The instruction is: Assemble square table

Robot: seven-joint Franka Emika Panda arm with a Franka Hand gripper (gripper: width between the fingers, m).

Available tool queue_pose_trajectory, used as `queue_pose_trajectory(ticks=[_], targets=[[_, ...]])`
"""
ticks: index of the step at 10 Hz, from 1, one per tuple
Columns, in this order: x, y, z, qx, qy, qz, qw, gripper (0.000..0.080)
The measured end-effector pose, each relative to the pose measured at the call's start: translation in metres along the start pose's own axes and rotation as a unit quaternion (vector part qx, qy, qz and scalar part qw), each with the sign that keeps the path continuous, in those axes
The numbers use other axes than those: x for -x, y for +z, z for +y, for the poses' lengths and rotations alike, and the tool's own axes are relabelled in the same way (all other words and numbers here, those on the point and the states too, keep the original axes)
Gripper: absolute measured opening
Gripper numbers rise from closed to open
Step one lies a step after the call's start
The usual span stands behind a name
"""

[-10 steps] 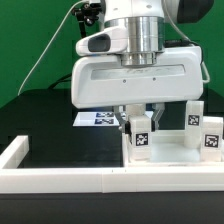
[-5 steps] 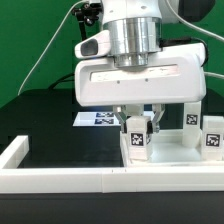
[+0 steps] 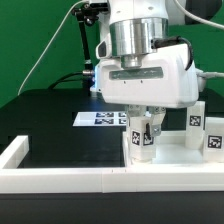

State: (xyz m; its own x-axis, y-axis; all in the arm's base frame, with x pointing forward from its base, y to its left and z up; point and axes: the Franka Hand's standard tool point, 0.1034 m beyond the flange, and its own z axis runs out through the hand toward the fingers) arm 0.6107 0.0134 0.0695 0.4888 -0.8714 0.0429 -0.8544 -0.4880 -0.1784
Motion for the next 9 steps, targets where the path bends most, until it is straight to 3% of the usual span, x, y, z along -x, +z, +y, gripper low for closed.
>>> queue_pose_trajectory(ticks=[1,2,3,4,5,9], targets=[[-0.0004,-0.0001,0.0000,-0.004,0.031,-0.003,1.000,0.0291],[0.0012,0.0000,-0.0007,-0.006,0.066,-0.006,0.998,0.0358],[0.0014,0.0001,-0.0009,-0.006,0.024,-0.005,1.000,0.0492],[0.0015,0.0000,-0.0011,-0.006,0.016,-0.006,1.000,0.0492],[0.0014,-0.0011,-0.0031,-0.004,-0.043,-0.005,0.999,0.0615],[-0.0008,-0.0028,-0.0070,0.014,-0.294,-0.021,0.956,0.0648]])
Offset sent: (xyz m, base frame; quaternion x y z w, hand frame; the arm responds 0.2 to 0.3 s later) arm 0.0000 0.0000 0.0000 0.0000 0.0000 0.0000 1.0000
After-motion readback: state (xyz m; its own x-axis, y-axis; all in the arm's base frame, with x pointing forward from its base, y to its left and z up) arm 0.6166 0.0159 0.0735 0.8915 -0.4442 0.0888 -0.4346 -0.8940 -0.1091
